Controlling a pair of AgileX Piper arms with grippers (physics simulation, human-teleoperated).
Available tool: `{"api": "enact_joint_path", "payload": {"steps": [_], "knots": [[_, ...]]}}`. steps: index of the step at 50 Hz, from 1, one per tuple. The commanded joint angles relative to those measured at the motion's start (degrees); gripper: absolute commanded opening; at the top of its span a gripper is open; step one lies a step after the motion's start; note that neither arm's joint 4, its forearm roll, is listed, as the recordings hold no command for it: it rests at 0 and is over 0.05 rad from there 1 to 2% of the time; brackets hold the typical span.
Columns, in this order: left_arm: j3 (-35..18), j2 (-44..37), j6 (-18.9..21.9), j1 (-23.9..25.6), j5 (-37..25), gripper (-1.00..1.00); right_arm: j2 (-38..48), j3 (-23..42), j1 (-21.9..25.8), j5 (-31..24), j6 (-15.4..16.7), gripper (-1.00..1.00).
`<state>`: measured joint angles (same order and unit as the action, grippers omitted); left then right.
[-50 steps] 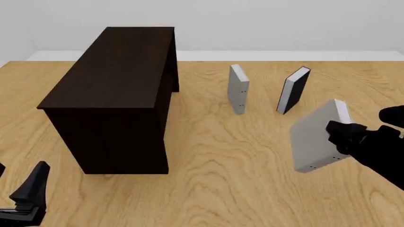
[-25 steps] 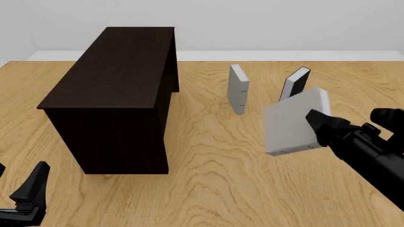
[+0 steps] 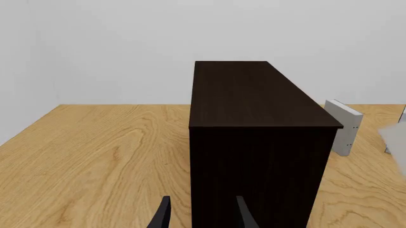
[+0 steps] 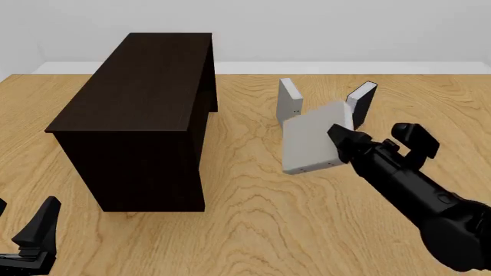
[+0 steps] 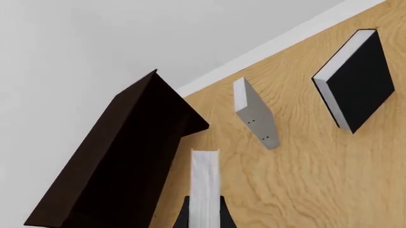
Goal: Pick up the book on the right and place it under the cabinet shelf.
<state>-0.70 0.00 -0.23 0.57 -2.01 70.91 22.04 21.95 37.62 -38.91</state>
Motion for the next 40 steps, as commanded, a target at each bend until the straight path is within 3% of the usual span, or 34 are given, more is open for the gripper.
{"api": "enact_joint_path", "payload": {"steps": [1, 18, 35, 40], "knots": [[0.0, -0.1, 0.3, -0.1, 0.7, 1.00, 6.8, -2.5, 2.1, 12.0, -5.1, -1.00], [0.0, -0.1, 0.3, -0.1, 0.7, 1.00, 17.6, 1.1, 4.6, 20.8, -8.6, -1.00], [0.0, -0.1, 0.2, -0.1, 0.7, 1.00, 27.8, 3.4, 6.8, 31.3, -13.9, -1.00], [0.0, -0.1, 0.3, -0.1, 0.7, 1.00, 29.8, 4.9, 7.1, 32.2, -15.7, -1.00]]}}
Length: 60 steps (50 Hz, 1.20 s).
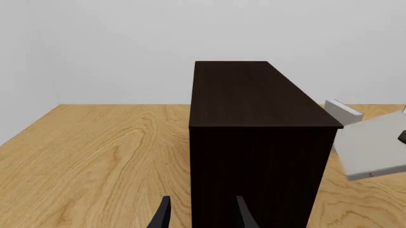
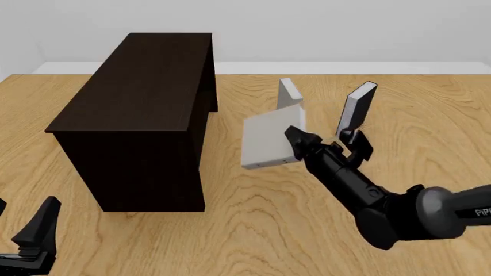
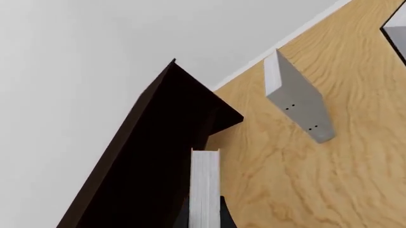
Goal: Pick up the book on the right and place it under the cabinet shelf.
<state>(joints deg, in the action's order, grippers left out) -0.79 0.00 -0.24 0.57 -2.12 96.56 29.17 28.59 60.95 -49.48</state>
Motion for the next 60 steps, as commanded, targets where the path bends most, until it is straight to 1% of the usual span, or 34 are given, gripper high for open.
{"api": "enact_joint_path", "payload": {"steps": [1, 3, 11, 14, 26, 27, 31, 42, 60], "knots": [[0.1, -0.1, 0.3, -0.1, 0.8, 1.00, 4.6, -1.9, 0.4, 8.9, -4.9, -1.00], [0.1, -0.1, 0.3, -0.1, 0.8, 1.00, 5.6, -0.9, 0.6, 8.9, -5.7, -1.00], [0.1, -0.1, 0.3, -0.1, 0.8, 1.00, 8.0, 1.4, 0.5, 8.9, -6.7, -1.00], [0.1, -0.1, 0.3, -0.1, 0.8, 1.00, 9.6, 2.8, 0.5, 8.9, -7.7, -1.00], [0.1, -0.1, 0.3, -0.1, 0.8, 1.00, 14.2, 6.4, 0.6, 8.9, -9.2, -1.00], [0.1, -0.1, 0.3, -0.1, 0.8, 1.00, 15.6, 7.4, 0.6, 8.9, -9.8, -1.00], [0.1, -0.1, 0.3, -0.1, 0.8, 1.00, 18.4, 9.2, 0.7, 8.9, -10.4, -1.00], [0.1, -0.1, 0.3, -0.1, 0.8, 1.00, 25.0, 13.2, 0.3, 8.9, -11.3, -1.00], [0.1, -0.1, 0.3, -0.1, 0.8, 1.00, 31.7, 17.5, 0.5, 8.9, -12.5, -1.00]]}}
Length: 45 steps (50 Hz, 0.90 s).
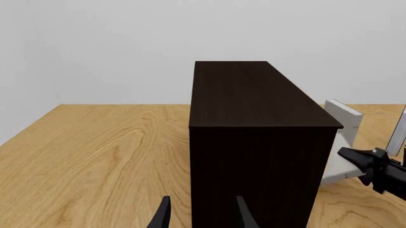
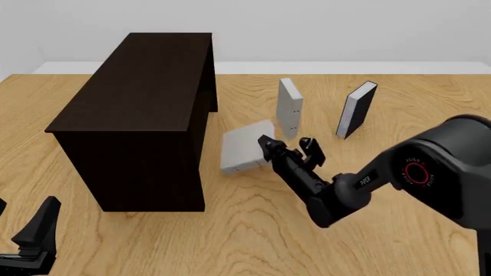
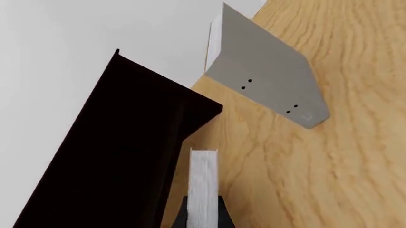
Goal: Pick up the book on the right and place it under the cabinet shelf.
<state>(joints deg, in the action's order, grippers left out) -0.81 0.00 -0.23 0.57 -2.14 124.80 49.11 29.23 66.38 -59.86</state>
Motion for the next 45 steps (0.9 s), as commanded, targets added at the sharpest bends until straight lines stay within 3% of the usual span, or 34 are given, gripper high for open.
{"api": "enact_joint_path", "payload": {"steps": [1, 18, 19, 35, 45], "knots": [[0.1, -0.1, 0.3, -0.1, 0.8, 1.00, 3.9, -2.3, -0.1, 3.5, -2.0, -1.00], [0.1, -0.1, 0.3, -0.1, 0.8, 1.00, 7.4, -2.0, 0.2, 3.5, -1.0, -1.00], [0.1, -0.1, 0.3, -0.1, 0.8, 1.00, 7.2, -2.2, 0.2, 3.5, -1.0, 1.00], [0.2, -0.1, 0.3, -0.2, 0.9, 1.00, 6.7, -6.0, -0.8, 3.5, 2.9, 1.00], [0.2, -0.1, 0.3, -0.2, 0.9, 1.00, 6.0, -9.5, -1.8, 3.5, 7.0, 1.00]]}}
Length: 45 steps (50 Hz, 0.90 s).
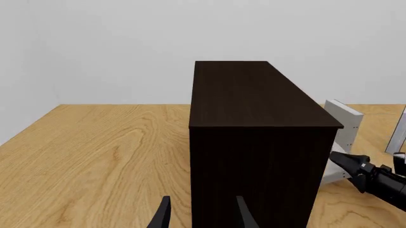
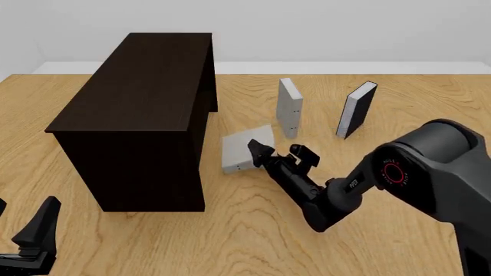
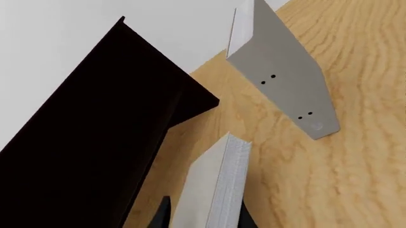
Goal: Pick up the book on the right and place it under the cabinet shelf.
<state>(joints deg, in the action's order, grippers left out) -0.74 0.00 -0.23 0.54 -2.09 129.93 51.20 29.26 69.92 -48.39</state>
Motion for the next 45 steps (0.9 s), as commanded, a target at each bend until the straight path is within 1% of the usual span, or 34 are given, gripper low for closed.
{"api": "enact_joint_path", "payload": {"steps": [1, 5, 6, 7, 15, 17, 21, 22, 25, 27, 29, 33, 34, 37, 41, 42, 45], "knots": [[0.1, -0.1, 0.3, -0.1, 0.9, 1.00, 0.8, -11.6, -2.0, 0.0, -4.5, 1.00], [0.0, -0.1, 0.3, -0.1, 0.7, 1.00, 1.3, -12.2, -2.7, 0.0, -3.2, 1.00], [0.0, -0.1, 0.3, -0.1, 0.7, 1.00, 1.6, -12.6, -3.1, 0.0, -2.1, 1.00], [0.1, -0.1, 0.3, -0.1, 0.8, 1.00, 1.6, -12.7, -3.1, 0.0, -2.0, 1.00], [0.1, -0.1, 0.3, -0.1, 0.8, 1.00, -0.1, -16.0, -4.2, -0.2, 2.8, 1.00], [0.2, -0.1, 0.3, -0.1, 1.0, 1.00, -1.0, -16.4, -4.8, -1.4, 4.4, 1.00], [0.0, -0.1, 0.3, -0.2, 0.7, 1.00, -2.6, -17.0, -5.7, -3.0, 6.1, 1.00], [-0.2, -0.1, 0.3, -0.2, 0.6, 1.00, -3.4, -16.9, -6.5, -4.4, 7.5, 1.00], [-0.1, -0.1, 0.3, -0.2, 0.6, 1.00, -4.1, -17.3, -6.8, -4.8, 8.1, 1.00], [-0.1, -0.1, 0.3, -0.2, 0.6, 1.00, -4.9, -17.2, -7.5, -6.5, 9.7, 1.00], [0.0, -0.1, 0.3, -0.2, 0.7, 1.00, -5.4, -17.8, -7.7, -6.2, 9.8, 1.00], [-0.1, -0.1, 0.3, -0.2, 0.6, 1.00, -7.1, -18.9, -8.5, -7.2, 11.4, 1.00], [0.3, -0.1, 0.3, -0.2, 1.0, 1.00, -8.3, -19.5, -9.2, -7.8, 12.5, 1.00], [0.2, -0.1, 0.3, -0.2, 1.0, 1.00, -10.5, -20.6, -9.7, -8.7, 13.9, 1.00], [0.3, -0.1, 0.3, -0.2, 1.1, 1.00, -14.0, -20.9, -10.8, -12.5, 18.1, 1.00], [0.3, -0.1, 0.3, -0.2, 1.1, 1.00, -14.2, -20.8, -10.9, -12.9, 18.4, 1.00], [0.3, -0.1, 0.3, -0.2, 1.1, 1.00, -16.0, -20.8, -11.3, -14.9, 20.8, 1.00]]}}
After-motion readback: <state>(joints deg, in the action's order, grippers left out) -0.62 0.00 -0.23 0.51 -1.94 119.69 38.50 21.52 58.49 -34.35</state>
